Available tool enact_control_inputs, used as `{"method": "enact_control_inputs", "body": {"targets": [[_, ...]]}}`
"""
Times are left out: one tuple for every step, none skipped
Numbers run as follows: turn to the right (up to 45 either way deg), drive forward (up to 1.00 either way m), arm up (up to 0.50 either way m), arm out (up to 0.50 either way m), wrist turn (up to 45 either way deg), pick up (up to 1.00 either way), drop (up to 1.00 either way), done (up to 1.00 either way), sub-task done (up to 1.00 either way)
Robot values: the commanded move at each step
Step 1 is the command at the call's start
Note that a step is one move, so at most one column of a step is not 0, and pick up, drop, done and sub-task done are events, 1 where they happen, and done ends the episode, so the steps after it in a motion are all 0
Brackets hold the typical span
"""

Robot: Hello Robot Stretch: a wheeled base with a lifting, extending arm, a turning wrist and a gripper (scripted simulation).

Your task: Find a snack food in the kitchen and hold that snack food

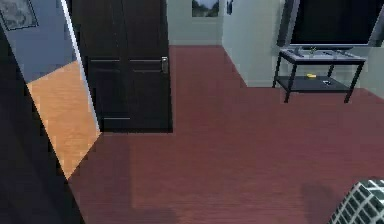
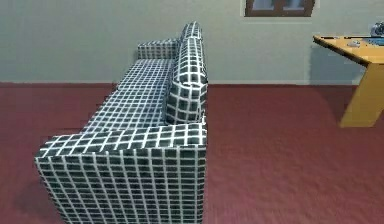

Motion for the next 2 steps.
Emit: {"method": "enact_control_inputs", "body": {"targets": [[0.0, 0.75, 0.0, 0.0, 0.0, 0.0, 0.0, 0.0, 0.0], [-45.0, 0.0, 0.0, 0.0, 0.0, 0.0, 0.0, 0.0, 0.0]]}}
